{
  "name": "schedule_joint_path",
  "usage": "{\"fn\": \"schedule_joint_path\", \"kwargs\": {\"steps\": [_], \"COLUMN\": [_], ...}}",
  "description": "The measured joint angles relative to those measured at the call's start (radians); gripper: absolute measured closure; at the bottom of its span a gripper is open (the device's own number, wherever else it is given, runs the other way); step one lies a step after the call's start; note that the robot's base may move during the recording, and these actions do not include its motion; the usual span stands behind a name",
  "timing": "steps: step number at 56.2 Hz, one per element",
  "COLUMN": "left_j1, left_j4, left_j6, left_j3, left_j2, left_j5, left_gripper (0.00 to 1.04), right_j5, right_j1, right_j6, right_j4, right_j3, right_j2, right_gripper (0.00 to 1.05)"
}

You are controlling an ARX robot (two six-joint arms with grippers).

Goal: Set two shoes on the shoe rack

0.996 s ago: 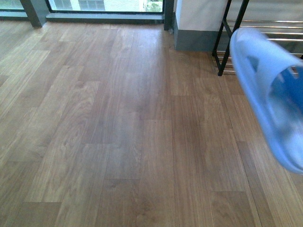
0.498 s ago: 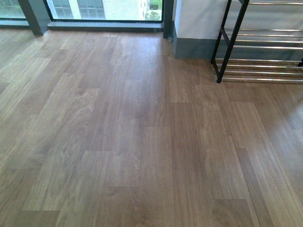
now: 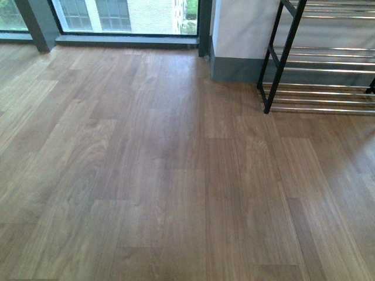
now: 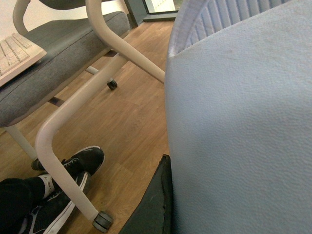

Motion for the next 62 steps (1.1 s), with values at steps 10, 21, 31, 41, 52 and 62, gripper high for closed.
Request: {"fn": "schedule_joint_path", "kwargs": {"steps": [10, 21, 31, 41, 52, 62], "left_j1": [0.000, -0.001, -0.001, -0.001, -0.001, 0.000], "left_j4": [0.000, 0.000, 0.000, 0.000, 0.000, 0.000], "left_j6": [0.000, 0.000, 0.000, 0.000, 0.000, 0.000], "left_j3": [0.000, 0.000, 0.000, 0.000, 0.000, 0.000], "left_j2": [0.000, -0.001, -0.001, -0.001, -0.001, -0.002], "left_j5": [0.001, 0.002, 0.003, 0.003, 0.003, 0.001], "left_gripper": [1.03, 1.03, 1.03, 1.03, 1.03, 1.03], "right_j5": [0.001, 0.001, 0.004, 0.003, 0.004, -0.003], "right_j1": [0.000, 0.000, 0.000, 0.000, 0.000, 0.000], "right_j6": [0.000, 0.000, 0.000, 0.000, 0.000, 0.000], "right_j4": [0.000, 0.000, 0.000, 0.000, 0.000, 0.000], "right_j3": [0.000, 0.000, 0.000, 0.000, 0.000, 0.000], "right_j2": [0.000, 0.000, 0.000, -0.001, -0.001, -0.001], "right_gripper": [1.03, 1.03, 1.03, 1.03, 1.03, 1.03]}}
